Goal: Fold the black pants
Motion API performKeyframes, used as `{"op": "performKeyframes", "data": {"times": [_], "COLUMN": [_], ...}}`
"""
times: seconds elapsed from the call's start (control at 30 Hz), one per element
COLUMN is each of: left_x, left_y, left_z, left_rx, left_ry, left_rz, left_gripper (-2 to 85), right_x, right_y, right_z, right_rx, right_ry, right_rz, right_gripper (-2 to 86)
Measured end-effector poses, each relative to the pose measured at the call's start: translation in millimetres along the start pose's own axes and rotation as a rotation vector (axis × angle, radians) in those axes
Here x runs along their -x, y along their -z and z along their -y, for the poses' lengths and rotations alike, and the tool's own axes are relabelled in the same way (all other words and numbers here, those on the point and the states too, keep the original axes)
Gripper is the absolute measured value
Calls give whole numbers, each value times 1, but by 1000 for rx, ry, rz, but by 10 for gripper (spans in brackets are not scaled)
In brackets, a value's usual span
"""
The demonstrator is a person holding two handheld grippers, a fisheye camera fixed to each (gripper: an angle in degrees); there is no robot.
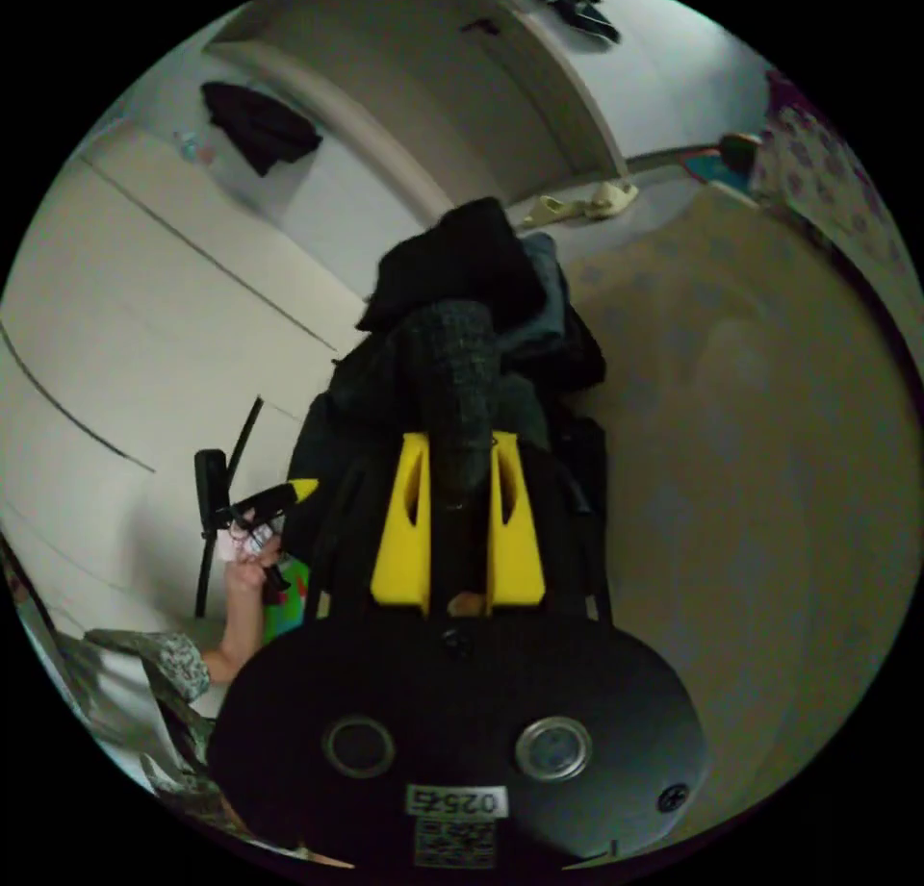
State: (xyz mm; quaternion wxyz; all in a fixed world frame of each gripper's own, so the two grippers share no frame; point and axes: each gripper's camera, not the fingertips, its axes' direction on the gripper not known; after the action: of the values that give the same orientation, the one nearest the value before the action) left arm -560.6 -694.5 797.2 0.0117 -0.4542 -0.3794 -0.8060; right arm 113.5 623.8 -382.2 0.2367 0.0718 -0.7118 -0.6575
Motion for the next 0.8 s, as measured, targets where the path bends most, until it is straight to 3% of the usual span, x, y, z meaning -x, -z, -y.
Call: {"op": "performKeyframes", "data": {"times": [0.13,0.23,0.27,0.33,0.43,0.5,0.57,0.63,0.73,0.8], "left_x": [15,86,111,126,98,72,51,58,121,168], "left_y": [11,-54,-76,-78,-33,-20,-64,-127,-239,-273], "left_z": [-27,-24,-27,-34,-51,-54,-26,-4,3,-6], "left_rx": [-102,75,103,61,-152,-277,-171,-61,137,80], "left_ry": [65,196,226,256,138,-23,-195,-246,-255,-245], "left_rz": [72,74,0,-79,174,188,148,232,467,499], "left_gripper": [14,37,47,50,17,-4,-9,-9,-9,-9], "right_x": [36,19,10,5,40,85,151,195,233,252], "right_y": [-66,-146,-155,-144,-85,-61,-80,-119,-204,-241], "right_z": [47,59,57,54,40,35,50,66,91,105], "right_rx": [117,320,306,183,-126,-247,-166,-83,28,103], "right_ry": [47,-76,-153,-222,-114,43,197,271,194,174], "right_rz": [49,-112,-66,67,59,68,34,-53,-337,-391], "right_gripper": [109,150,154,139,13,-1,-6,-8,-9,-9]}}
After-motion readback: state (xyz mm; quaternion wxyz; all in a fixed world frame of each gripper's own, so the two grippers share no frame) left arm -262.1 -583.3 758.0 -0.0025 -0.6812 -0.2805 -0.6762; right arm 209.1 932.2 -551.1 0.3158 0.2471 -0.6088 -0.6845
